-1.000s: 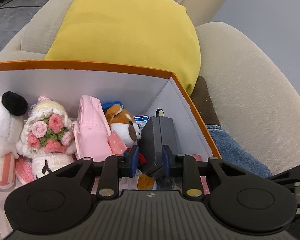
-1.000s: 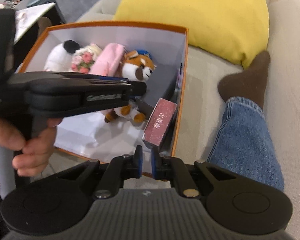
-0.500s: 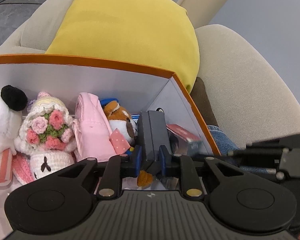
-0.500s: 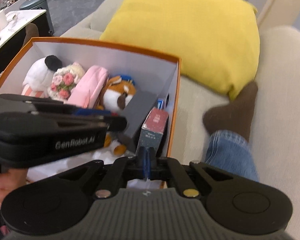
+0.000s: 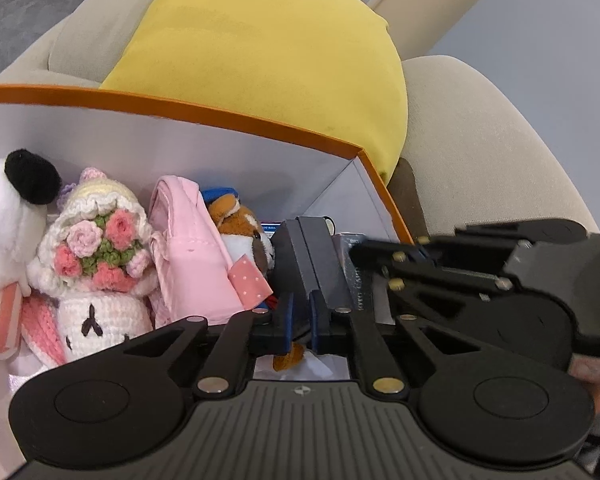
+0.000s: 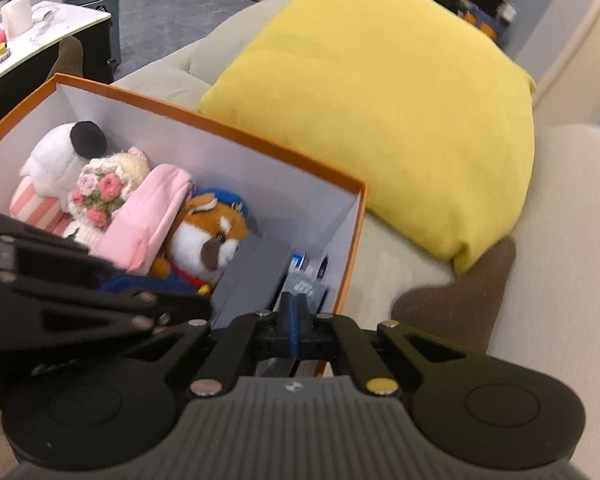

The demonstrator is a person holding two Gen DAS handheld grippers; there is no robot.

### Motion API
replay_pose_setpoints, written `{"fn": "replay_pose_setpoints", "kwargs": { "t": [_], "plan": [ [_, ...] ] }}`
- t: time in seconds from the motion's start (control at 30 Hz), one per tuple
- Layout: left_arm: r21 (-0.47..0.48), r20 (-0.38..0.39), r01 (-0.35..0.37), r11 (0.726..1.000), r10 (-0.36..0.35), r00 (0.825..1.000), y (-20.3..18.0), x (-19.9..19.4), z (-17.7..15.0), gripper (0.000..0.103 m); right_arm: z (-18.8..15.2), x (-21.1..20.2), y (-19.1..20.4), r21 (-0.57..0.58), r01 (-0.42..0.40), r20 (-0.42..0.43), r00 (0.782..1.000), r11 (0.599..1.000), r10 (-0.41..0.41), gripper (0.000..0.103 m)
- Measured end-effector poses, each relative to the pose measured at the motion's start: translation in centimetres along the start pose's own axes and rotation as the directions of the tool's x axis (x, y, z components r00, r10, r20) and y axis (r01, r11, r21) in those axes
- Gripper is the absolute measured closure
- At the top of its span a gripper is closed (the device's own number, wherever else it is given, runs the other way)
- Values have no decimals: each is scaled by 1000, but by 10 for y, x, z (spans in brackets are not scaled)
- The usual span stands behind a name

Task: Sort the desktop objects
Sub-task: 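Open left tool releasing the grey box while right tool releases the photo card box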

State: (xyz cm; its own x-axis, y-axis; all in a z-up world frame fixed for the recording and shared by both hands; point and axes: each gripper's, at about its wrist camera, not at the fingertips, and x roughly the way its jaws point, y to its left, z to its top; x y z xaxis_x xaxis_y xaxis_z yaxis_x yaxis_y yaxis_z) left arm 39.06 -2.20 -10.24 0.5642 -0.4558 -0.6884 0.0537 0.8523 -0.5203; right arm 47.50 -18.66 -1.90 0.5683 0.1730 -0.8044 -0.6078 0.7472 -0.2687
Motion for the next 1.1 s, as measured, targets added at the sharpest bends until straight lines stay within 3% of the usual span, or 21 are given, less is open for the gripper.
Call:
{"fn": "replay_pose_setpoints", "kwargs": {
  "t": [0.23, 0.47, 0.67, 0.77, 0.83, 1.1],
  "plan": [
    [-1, -4, -9, 1000, 9, 1000, 0, -1, -1, 97, 11, 12, -3, 1, -36, 12, 999, 999, 36, 103],
    [33, -4, -9, 999, 9, 1000, -4, -10, -4, 96, 1, -18, 8, -115, -44, -21, 999, 992, 42, 101],
    [183, 8, -70, 981, 70, 998, -20, -29, -15, 96, -20, -32, 37, -405, -74, -96, 995, 911, 38, 97],
    [230, 6, -88, 969, 89, 996, -22, -36, -24, 96, -24, -21, 43, -471, -90, -148, 989, 877, 22, 89],
    [259, 12, -109, 960, 110, 994, -23, -41, -29, 96, -25, -12, 46, -521, -65, -152, 988, 851, -18, 77],
    [327, -5, -192, 925, 205, 979, -27, -35, -36, 96, -21, 6, 53, -566, -63, -175, 983, 822, -45, 68]
  ]
}}
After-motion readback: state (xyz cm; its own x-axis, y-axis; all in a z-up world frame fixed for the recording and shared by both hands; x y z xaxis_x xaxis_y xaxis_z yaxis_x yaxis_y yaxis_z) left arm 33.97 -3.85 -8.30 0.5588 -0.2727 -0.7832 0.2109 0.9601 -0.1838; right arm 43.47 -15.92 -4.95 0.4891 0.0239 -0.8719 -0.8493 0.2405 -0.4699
